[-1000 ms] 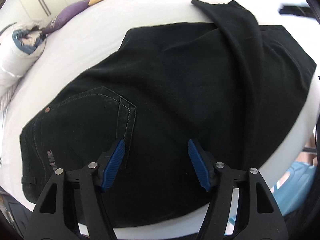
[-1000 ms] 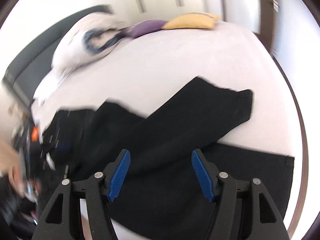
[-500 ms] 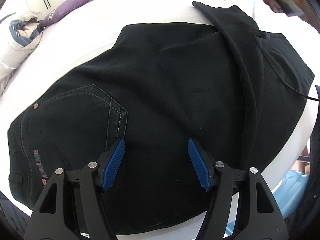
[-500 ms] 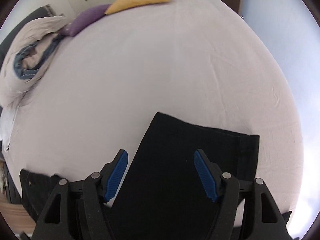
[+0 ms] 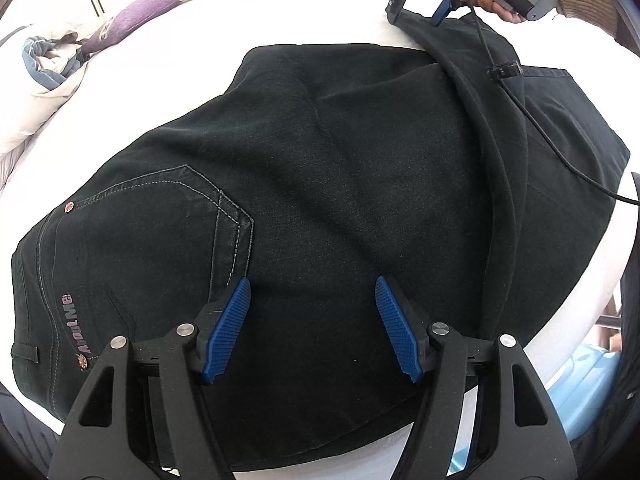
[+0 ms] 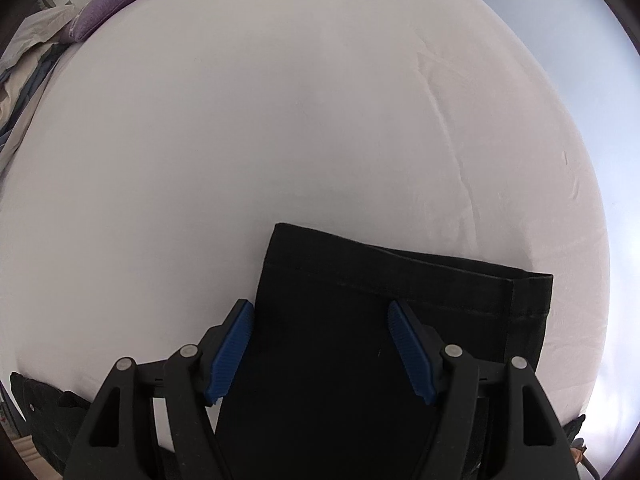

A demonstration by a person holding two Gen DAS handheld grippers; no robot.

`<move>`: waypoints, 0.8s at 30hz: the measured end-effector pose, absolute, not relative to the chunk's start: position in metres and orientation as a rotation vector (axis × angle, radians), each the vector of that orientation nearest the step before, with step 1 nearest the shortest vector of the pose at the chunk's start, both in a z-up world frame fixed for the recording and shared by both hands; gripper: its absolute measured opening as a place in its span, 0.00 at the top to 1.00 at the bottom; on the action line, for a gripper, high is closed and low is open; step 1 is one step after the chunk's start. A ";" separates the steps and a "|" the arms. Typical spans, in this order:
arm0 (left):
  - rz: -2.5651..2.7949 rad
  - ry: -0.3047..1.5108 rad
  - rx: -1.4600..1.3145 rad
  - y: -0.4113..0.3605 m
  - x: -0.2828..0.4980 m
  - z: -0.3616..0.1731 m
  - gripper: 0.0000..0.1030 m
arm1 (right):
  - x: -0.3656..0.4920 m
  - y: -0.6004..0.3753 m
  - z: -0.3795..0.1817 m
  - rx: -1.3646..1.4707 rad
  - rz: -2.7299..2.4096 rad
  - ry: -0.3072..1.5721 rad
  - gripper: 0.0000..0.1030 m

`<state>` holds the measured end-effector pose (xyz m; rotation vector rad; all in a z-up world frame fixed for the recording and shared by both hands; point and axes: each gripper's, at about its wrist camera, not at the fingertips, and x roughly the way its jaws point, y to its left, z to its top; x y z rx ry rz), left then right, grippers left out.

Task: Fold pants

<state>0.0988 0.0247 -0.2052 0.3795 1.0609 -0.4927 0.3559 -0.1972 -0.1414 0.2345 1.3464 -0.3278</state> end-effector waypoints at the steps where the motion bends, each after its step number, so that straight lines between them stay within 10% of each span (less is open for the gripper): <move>1: -0.493 1.060 0.378 0.031 0.097 -0.204 0.38 | 0.359 -0.197 -0.142 0.228 -0.326 1.349 0.30; 6: -0.492 1.062 0.379 0.030 0.096 -0.203 0.38 | 0.361 -0.200 -0.149 0.231 -0.281 1.373 0.37; 13: -0.490 1.060 0.377 0.033 0.096 -0.201 0.38 | 0.369 -0.187 -0.141 0.190 -0.189 1.356 0.93; 24: -0.490 1.063 0.378 0.035 0.095 -0.201 0.38 | 0.305 -0.239 -0.083 0.383 -0.108 1.115 0.97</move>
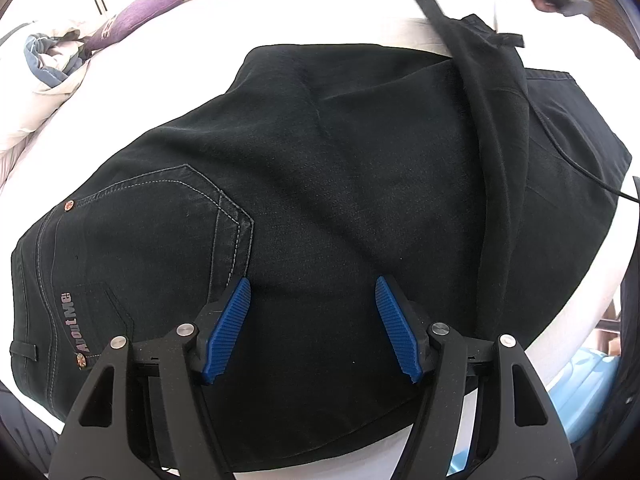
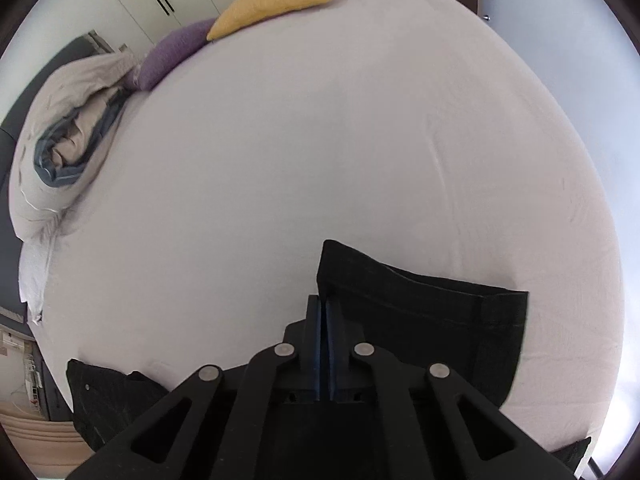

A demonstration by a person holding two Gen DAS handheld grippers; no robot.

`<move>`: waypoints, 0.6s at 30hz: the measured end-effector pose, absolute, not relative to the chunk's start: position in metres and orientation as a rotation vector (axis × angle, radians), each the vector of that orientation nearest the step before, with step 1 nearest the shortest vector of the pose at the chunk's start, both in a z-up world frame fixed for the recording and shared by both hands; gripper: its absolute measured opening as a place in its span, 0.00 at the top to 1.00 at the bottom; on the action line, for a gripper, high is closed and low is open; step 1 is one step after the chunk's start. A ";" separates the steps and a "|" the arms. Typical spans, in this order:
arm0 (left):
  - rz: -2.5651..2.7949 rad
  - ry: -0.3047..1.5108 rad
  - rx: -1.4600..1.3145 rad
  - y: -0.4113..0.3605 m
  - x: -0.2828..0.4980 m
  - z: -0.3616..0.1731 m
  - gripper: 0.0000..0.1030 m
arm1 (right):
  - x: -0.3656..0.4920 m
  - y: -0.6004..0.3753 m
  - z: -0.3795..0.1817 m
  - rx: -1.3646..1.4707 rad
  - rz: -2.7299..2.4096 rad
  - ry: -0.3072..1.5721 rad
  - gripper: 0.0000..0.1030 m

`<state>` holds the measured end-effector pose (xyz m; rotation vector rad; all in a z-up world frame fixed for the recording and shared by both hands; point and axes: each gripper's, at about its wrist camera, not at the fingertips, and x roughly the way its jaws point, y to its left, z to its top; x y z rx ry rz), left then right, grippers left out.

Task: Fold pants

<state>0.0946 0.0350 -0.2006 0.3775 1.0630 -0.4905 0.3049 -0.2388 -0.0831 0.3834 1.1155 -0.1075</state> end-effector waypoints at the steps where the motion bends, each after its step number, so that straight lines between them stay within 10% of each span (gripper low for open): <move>1: -0.490 1.065 0.378 0.035 0.095 -0.200 0.38 | 0.285 -0.247 -0.073 0.388 -0.109 1.076 0.97; 18: -0.432 1.127 0.421 0.018 0.102 -0.198 0.38 | -0.007 -0.349 -0.102 0.831 -0.278 0.819 0.97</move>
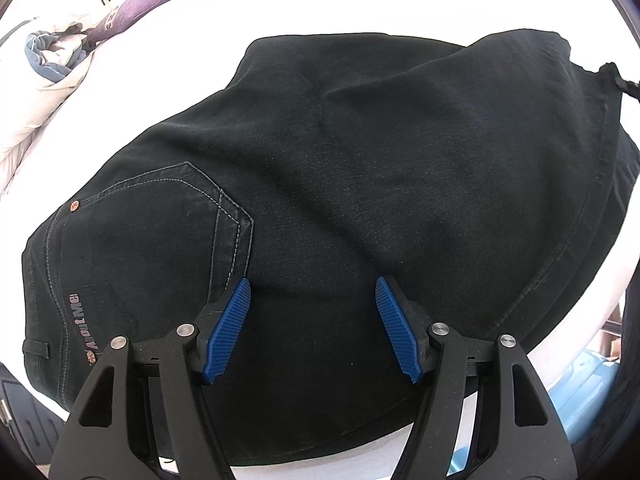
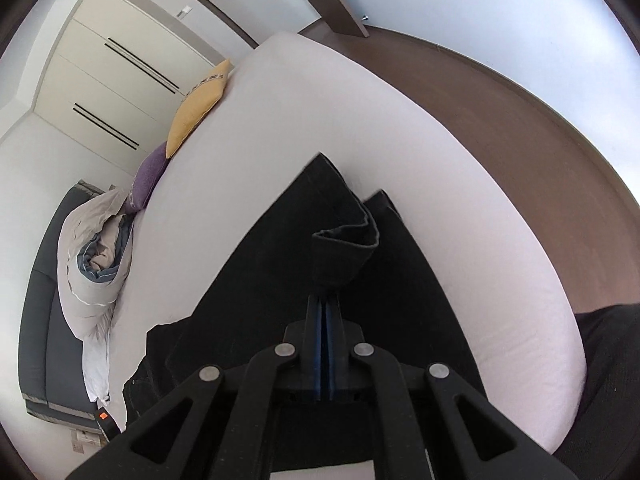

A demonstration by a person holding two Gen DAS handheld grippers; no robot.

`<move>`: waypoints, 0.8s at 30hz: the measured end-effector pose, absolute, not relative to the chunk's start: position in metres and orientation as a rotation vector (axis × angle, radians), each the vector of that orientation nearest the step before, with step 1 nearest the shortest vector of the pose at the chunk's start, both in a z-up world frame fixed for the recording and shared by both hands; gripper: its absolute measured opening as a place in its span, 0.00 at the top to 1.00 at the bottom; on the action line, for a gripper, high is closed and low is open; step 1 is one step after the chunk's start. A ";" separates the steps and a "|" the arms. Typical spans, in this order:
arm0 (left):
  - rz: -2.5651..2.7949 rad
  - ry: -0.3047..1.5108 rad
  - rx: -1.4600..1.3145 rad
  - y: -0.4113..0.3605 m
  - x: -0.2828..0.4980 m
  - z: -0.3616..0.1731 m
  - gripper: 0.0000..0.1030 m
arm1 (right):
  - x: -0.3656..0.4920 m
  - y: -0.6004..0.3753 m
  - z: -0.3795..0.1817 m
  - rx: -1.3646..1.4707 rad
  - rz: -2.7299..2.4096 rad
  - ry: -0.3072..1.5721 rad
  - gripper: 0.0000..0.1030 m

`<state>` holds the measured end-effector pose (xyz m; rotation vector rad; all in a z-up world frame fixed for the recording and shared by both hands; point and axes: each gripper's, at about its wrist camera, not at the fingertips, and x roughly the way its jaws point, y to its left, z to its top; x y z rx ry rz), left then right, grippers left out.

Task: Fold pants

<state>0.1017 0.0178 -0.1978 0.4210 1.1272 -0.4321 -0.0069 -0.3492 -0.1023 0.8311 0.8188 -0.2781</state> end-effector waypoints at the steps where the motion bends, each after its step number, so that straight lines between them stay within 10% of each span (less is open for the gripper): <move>1: -0.424 1.131 0.424 0.016 0.102 -0.197 0.38 | -0.014 -0.351 -0.108 0.845 -0.284 0.816 0.97; 24: -0.385 1.179 0.385 0.022 0.123 -0.202 0.35 | -0.099 -0.354 -0.161 1.109 -0.279 0.810 0.99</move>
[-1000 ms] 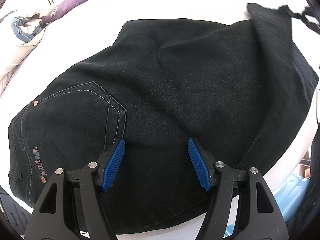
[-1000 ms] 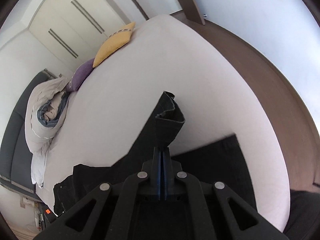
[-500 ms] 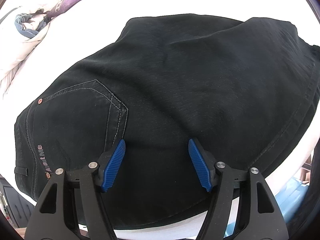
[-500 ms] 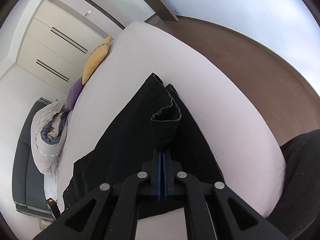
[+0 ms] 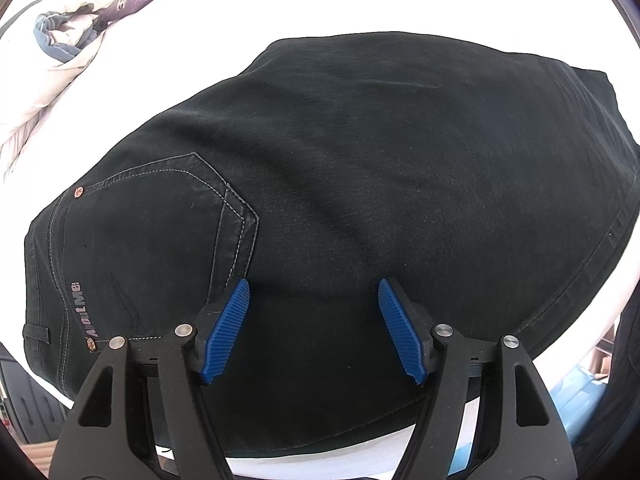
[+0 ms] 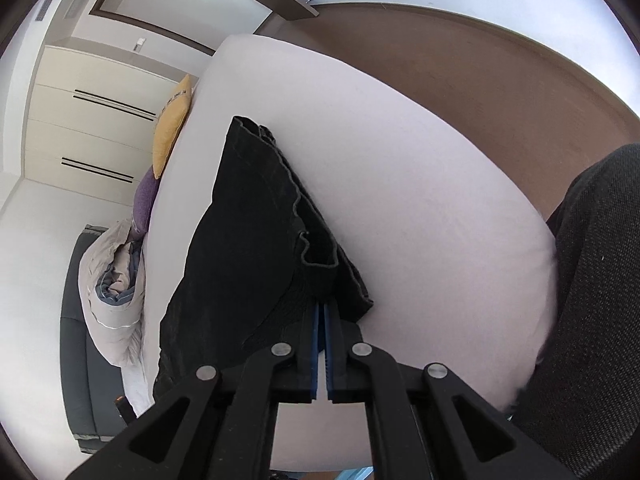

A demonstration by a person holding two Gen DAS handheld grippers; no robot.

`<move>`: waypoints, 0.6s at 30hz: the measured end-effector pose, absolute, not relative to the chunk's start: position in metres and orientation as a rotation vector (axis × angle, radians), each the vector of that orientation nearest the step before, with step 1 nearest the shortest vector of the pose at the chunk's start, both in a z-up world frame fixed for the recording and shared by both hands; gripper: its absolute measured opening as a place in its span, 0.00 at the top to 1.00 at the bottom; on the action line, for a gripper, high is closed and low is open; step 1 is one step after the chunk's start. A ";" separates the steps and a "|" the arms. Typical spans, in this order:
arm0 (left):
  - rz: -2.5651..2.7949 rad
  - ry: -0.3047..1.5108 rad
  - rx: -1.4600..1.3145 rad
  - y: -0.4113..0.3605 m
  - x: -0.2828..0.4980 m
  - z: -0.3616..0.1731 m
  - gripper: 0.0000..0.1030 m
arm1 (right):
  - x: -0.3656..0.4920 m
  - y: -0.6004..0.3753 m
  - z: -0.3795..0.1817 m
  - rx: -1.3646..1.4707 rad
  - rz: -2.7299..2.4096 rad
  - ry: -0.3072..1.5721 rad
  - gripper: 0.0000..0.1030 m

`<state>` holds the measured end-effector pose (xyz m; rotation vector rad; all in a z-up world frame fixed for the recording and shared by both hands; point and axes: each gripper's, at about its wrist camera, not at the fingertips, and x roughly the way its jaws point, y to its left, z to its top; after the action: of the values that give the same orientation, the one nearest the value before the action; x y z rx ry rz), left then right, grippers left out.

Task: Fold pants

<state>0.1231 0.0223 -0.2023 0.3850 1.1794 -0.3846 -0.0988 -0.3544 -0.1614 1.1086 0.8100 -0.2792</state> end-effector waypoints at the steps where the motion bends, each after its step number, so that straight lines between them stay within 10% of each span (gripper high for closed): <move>1: -0.384 1.179 0.387 0.023 0.123 -0.202 0.35 | -0.100 -0.356 -0.163 1.125 -0.273 0.808 0.99; 18: -0.440 1.205 0.434 0.035 0.114 -0.199 0.35 | -0.106 -0.351 -0.162 1.102 -0.274 0.851 0.99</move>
<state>0.1139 0.0349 -0.1992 0.4344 1.2049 -0.4400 -0.1064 -0.3507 -0.1617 1.1016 0.8512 -0.2737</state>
